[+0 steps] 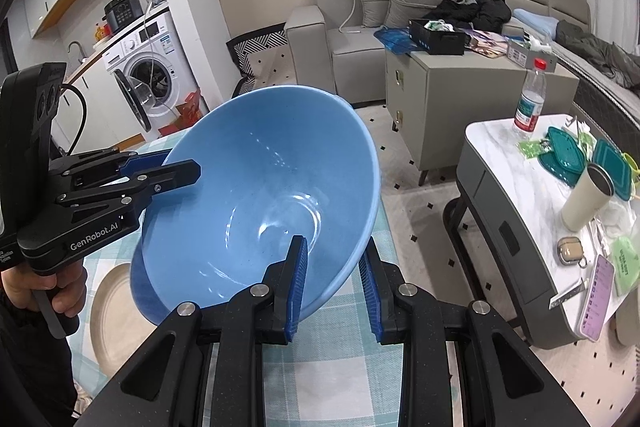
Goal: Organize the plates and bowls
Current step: 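Lift the lighter blue bowl with both grippers and carry it over the dark blue bowl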
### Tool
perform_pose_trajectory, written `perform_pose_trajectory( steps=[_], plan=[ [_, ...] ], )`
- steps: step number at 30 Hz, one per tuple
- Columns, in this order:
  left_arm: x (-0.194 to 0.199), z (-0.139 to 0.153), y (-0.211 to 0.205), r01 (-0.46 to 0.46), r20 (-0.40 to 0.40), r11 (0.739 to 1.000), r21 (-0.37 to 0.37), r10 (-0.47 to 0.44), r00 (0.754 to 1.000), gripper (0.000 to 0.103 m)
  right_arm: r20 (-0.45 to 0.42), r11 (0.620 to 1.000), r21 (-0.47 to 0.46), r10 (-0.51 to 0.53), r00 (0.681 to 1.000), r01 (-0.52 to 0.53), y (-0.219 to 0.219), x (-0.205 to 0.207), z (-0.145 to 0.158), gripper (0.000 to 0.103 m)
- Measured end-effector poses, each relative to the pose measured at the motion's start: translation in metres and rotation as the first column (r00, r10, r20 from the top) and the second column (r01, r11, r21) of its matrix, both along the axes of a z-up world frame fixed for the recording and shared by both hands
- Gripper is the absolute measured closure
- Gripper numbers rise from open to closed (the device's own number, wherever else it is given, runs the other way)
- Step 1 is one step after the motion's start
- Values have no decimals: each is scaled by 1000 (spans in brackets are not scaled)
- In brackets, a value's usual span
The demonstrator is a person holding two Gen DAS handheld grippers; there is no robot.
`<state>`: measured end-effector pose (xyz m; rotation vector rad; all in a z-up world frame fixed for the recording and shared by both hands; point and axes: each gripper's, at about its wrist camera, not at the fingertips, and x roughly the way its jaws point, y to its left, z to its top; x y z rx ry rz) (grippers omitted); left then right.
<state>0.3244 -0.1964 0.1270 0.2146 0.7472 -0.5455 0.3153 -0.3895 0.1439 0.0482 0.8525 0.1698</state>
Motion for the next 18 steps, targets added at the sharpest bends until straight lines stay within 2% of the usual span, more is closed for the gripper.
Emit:
perform_pose_trajectory(
  steps=[18],
  plan=[
    [-16,11,53,-95,27,995,-8,95,995,82,20,995,-14,103,994,-103,49,5,16,76]
  ],
)
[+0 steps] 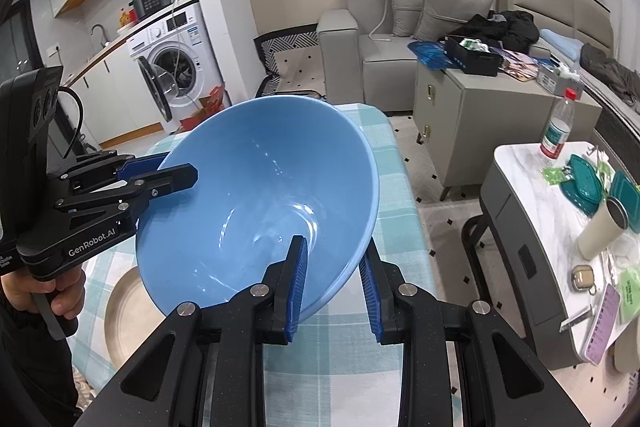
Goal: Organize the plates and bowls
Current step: 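Lift the lighter blue bowl with both grippers and carry it over the dark blue bowl, then lower the lighter blue bowl into the dark blue bowl with both grippers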
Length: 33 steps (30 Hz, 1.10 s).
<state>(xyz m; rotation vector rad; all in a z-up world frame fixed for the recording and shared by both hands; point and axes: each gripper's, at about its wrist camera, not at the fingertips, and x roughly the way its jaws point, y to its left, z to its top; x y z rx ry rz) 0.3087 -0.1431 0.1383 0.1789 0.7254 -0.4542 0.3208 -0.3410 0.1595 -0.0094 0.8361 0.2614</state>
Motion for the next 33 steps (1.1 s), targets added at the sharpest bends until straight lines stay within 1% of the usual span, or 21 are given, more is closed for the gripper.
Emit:
perform_pose_trajectory(
  steps=[10,21,33],
  plan=[
    [-8,-4,28,-57,-3,998,2,57,998,82,-13,998,-3,59,998,-59,29,4,-4,76],
    [-14,-15,45,-89,-27,996,6,89,996,82,-38,995,-7,95,995,-95,48,7,-14,76],
    [-19,-28,50,-102,-58,995,17,102,993,82,-75,994,-12,110,991,-111,50,13,-29,76]
  ],
)
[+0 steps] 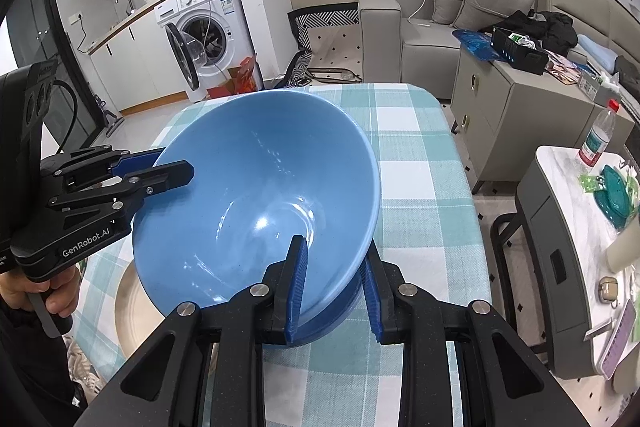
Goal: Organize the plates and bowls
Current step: 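Lower the lighter blue bowl into the dark blue bowl with both grippers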
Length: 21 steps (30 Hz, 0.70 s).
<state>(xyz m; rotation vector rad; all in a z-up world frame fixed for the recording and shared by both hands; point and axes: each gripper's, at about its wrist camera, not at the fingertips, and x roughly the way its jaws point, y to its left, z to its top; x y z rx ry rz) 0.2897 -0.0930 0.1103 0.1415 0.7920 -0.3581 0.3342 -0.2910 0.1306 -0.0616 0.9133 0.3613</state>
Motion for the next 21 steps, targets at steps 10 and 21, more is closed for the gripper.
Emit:
perform_pose_trajectory(
  steps=[10,21],
  plan=[
    [2,-15,-3,2,-31,1000,2,-2,1000,82,-37,1000,-18,-10,999,9,3,9,-13,76],
    [5,-28,-4,0,-57,1000,9,1,998,82,-69,1000,-27,-13,998,11,4,12,-26,76]
  ],
)
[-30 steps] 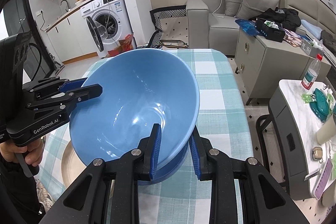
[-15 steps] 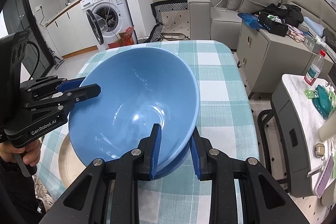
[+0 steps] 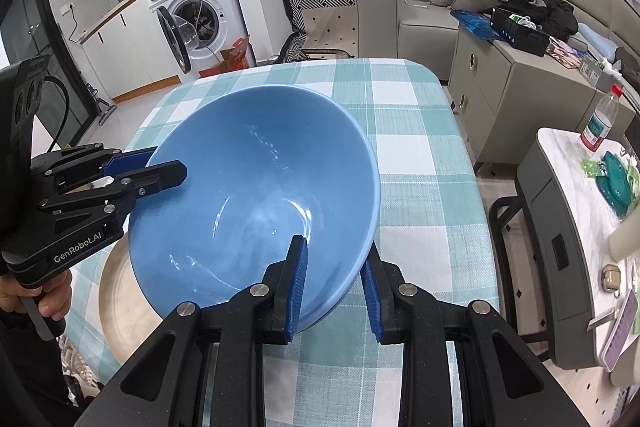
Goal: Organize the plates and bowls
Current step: 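Lower the lighter blue bowl into the dark blue bowl with both grippers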
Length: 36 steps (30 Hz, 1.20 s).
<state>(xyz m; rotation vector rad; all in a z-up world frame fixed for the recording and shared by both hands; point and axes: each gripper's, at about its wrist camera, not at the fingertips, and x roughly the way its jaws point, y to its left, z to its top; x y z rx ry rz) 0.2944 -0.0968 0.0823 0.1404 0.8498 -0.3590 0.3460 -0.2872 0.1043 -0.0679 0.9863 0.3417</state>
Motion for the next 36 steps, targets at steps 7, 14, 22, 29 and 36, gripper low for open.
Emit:
perform_pose_trajectory(
  steps=[7,14,22,29,36],
  plan=[
    [1,-7,0,-4,-11,1000,1,4,1000,82,-11,1000,-12,0,1000,0,2,2,-5,76],
    [3,-13,-2,-2,-21,1000,10,3,1000,82,-15,999,-39,0,1000,-1,4,2,-11,76],
    [5,-21,-5,-3,-33,1000,25,3,999,82,-20,998,-64,-2,1000,0,7,2,-17,76],
    [8,-25,-5,-8,-38,999,37,10,999,82,-28,996,-85,3,1000,-6,10,2,-23,76],
    [9,-32,-6,-14,-44,998,55,16,999,82,-26,995,-98,9,1000,-12,14,2,-25,76]
  ],
)
